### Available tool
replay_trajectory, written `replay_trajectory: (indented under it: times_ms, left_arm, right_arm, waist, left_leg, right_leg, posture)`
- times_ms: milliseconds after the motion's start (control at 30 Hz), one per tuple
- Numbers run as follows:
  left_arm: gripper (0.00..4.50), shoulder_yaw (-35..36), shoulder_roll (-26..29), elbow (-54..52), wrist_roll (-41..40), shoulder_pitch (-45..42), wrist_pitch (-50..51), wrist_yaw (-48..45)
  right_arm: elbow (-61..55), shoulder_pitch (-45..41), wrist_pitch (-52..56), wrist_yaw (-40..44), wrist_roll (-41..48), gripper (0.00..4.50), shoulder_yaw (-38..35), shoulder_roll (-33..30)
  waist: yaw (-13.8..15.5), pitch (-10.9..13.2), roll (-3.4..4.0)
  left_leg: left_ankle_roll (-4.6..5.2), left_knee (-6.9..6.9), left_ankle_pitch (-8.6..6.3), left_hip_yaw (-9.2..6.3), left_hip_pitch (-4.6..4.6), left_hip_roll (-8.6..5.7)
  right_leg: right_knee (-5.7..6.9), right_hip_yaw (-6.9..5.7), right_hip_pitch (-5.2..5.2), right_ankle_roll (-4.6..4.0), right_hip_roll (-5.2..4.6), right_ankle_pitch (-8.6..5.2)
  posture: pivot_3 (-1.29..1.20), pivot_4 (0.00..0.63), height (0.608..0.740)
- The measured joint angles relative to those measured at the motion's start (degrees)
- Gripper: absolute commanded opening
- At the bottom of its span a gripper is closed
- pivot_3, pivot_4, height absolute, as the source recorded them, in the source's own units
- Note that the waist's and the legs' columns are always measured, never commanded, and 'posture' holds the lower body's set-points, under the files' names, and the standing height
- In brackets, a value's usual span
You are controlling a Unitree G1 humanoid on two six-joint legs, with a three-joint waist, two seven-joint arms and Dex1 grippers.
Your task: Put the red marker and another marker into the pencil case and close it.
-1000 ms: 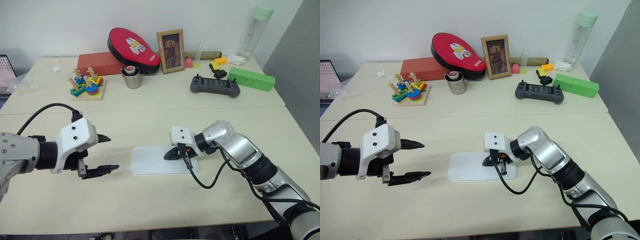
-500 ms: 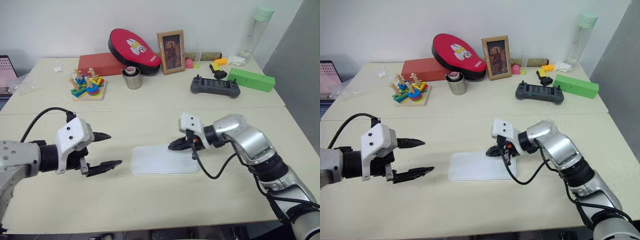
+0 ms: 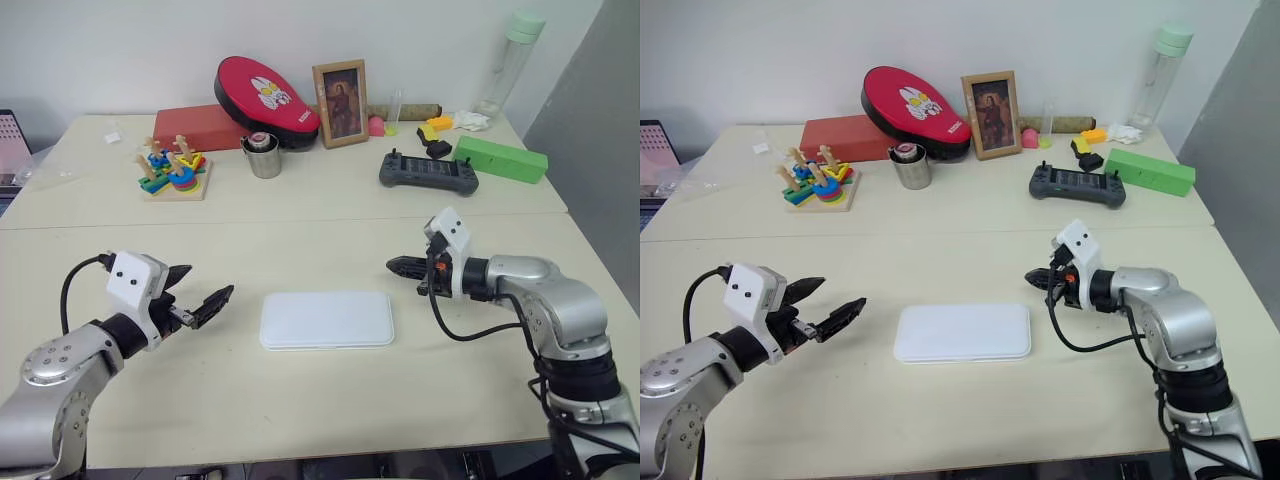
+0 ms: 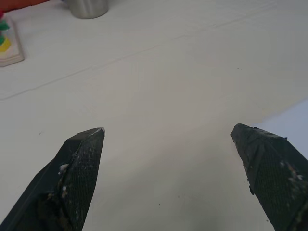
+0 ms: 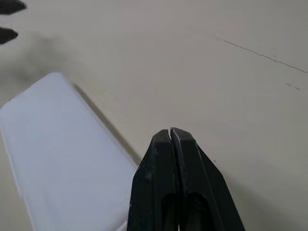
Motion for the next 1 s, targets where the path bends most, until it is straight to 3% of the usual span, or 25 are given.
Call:
replay_trajectory:
  times_ms: [167, 433, 567, 700, 1000]
  left_arm:
    - [4.5, 2.16, -9.32, -3.11, -0.83, 3.35, 0.27, 9.82]
    - [4.5, 3.52, -9.52, -4.56, -0.85, 5.74, -0.08, 12.44]
    - [4.5, 4.84, -9.79, -4.39, -0.29, 6.97, -0.69, 14.0]
    - [4.5, 4.36, -10.59, -4.11, 1.03, 8.71, -2.08, 14.58]
    - [4.5, 2.5, -11.38, -4.03, 0.61, 8.68, -1.71, 15.25]
  right_arm:
    - [-3.03, 5.82, 0.09, -9.48, -0.63, 0.01, -3.89, 3.12]
    - [-3.58, 13.2, -13.17, -17.62, -5.47, 0.01, -4.85, 4.41]
    - [-2.66, 20.88, -22.42, -23.16, -10.53, 0.01, -5.53, 5.79]
    - [-2.65, 28.42, -28.97, -23.32, -11.71, 0.01, -4.18, 6.7]
    - [-2.65, 28.83, -31.62, -23.17, -11.7, 0.01, -4.19, 5.82]
  waist:
    - [0.36, -0.01, -0.01]
    - [0.32, -0.02, -0.02]
    - [0.29, -0.04, -0.04]
    - [0.26, -0.04, -0.03]
    - [0.17, -0.05, -0.04]
  left_leg:
    - [-0.02, 0.02, 0.0, 0.0, -0.02, 0.06]
    - [-0.04, 0.02, 0.01, 0.02, 0.07, 0.07]
    - [-0.04, -0.04, 0.01, 0.06, 0.06, 0.07]
    - [-0.04, -0.06, 0.01, 0.09, 0.13, 0.09]
    - [-0.05, -0.02, 0.02, 0.14, 0.35, 0.07]
  right_leg:
    - [0.02, -0.09, 0.03, -0.03, 0.03, 0.01]
    - [0.0, -0.06, 0.07, -0.14, 0.07, 0.07]
    - [-0.05, -0.01, 0.05, -0.14, 0.07, 0.06]
    - [-0.05, 0.04, 0.06, -0.17, 0.08, 0.04]
    - [-0.05, 0.36, 0.15, -0.23, 0.2, 0.08]
  posture:
    - [0.0, 0.15, 0.74]
    - [0.0, 0.15, 0.74]
    - [0.0, 0.15, 0.74]
    - [0.0, 0.15, 0.74]
    - [0.0, 0.15, 0.74]
